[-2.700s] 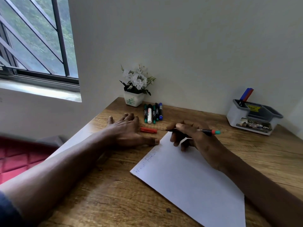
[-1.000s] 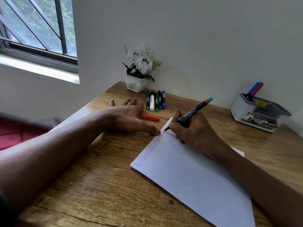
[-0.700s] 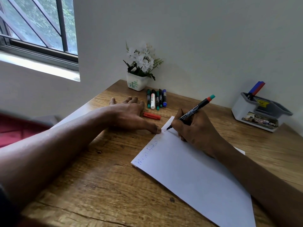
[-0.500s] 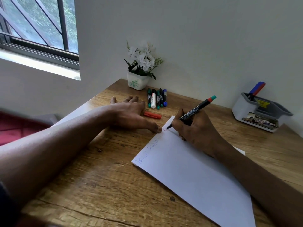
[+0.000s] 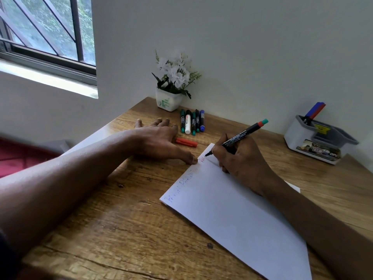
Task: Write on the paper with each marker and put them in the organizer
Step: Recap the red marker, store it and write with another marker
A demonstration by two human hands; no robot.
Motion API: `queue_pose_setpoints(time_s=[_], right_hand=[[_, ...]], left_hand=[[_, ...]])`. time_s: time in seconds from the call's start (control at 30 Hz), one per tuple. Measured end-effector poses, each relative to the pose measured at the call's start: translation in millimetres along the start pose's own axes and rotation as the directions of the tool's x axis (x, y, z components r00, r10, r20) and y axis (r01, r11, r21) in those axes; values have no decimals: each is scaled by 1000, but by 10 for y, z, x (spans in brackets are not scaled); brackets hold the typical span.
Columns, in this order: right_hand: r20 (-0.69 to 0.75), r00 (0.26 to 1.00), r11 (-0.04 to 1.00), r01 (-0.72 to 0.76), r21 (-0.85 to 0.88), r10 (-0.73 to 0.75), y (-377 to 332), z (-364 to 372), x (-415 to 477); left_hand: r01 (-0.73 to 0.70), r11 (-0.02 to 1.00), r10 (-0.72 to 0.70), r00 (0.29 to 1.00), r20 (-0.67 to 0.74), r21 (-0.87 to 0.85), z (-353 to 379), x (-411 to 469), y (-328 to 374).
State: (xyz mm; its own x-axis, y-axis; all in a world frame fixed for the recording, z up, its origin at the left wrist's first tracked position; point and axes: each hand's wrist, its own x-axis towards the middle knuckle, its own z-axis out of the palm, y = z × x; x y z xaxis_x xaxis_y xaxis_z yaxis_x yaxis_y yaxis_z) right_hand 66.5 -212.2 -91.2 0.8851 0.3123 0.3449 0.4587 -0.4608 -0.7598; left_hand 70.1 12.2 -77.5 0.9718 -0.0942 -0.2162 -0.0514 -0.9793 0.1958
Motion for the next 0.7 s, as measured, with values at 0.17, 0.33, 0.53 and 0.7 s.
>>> queue_pose_setpoints(time_s=[0.17, 0.33, 0.53, 0.7], right_hand=[[28, 1000, 1000, -1, 9, 0, 1, 1, -9], [16, 1000, 1000, -9, 16, 9, -14, 10, 5], [4, 999, 999, -34, 17, 34, -11, 2, -2], [11, 1000, 1000, -29, -5, 29, -35, 7, -11]], left_hand=[[-9, 1000, 9, 1000, -4, 8, 6, 1, -5], [-2, 1000, 2, 1000, 7, 9, -4, -16, 14], [-17, 1000, 17, 1000, -7, 14, 7, -9, -1], [0, 1000, 0, 1000, 11, 12, -24, -60, 35]])
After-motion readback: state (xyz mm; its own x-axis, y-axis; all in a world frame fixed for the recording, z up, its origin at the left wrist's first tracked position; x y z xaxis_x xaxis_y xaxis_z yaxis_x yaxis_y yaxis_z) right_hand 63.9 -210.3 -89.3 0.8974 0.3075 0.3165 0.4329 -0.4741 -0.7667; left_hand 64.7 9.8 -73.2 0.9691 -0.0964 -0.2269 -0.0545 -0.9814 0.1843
